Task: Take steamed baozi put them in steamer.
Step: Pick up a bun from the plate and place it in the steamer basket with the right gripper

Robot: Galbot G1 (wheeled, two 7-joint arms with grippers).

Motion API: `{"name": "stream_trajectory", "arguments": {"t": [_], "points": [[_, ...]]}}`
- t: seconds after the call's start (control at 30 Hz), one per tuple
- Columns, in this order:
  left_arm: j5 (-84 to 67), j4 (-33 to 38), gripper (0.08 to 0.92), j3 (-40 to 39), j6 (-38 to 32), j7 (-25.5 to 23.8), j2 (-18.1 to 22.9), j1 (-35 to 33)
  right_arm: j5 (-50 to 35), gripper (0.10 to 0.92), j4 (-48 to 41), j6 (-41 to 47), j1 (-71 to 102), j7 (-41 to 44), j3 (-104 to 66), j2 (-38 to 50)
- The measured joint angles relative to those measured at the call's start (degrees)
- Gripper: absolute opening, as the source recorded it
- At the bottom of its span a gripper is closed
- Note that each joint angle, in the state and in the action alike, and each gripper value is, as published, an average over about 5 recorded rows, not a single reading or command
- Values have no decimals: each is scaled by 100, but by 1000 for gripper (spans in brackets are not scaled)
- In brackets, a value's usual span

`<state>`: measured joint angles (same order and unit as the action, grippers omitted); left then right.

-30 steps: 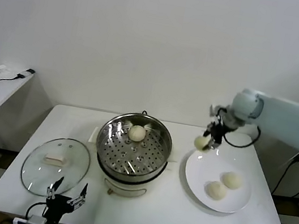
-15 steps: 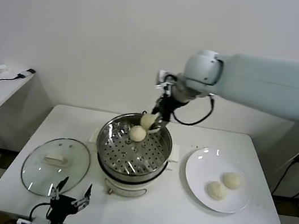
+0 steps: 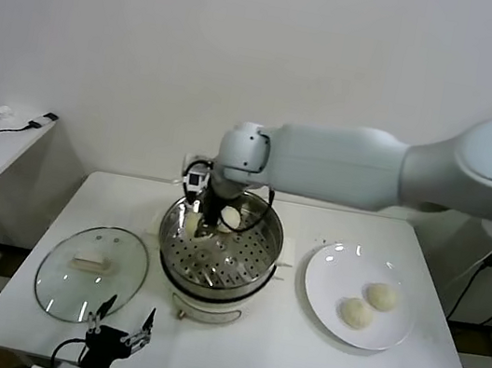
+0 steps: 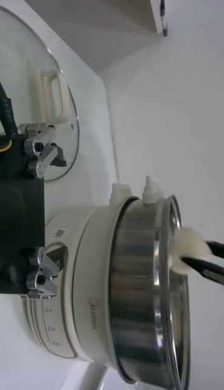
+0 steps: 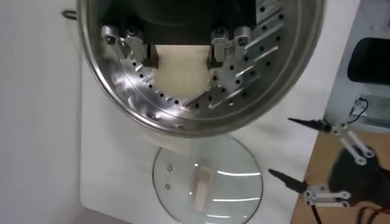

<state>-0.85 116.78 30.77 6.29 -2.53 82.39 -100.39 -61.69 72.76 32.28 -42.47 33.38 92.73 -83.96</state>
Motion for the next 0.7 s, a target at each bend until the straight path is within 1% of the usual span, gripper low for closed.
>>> {"name": "stream_trajectory", "arguments": {"t": [0.17, 0.27, 0.37, 0.53, 0.63, 0.7], "points": [[1, -1, 823, -25, 19, -4, -1, 22, 125, 560, -255, 37, 278, -58, -54, -181], [3, -7, 823, -41, 27, -5, -1, 32, 194, 577, -378, 46, 385, -61, -70, -247], [3, -15, 823, -48, 37, -6, -1, 31, 246, 641, -451, 39, 445, -37, -79, -276], [6, -42, 823, -51, 40, -8, -1, 27, 344, 777, -489, -33, 493, 68, -128, -272], [5, -40, 823, -41, 47, -9, -1, 22, 428, 815, -477, -126, 466, 183, -150, -217], [5, -30, 823, -35, 54, -9, -1, 18, 503, 820, -444, -220, 398, 292, -146, -141]]}}
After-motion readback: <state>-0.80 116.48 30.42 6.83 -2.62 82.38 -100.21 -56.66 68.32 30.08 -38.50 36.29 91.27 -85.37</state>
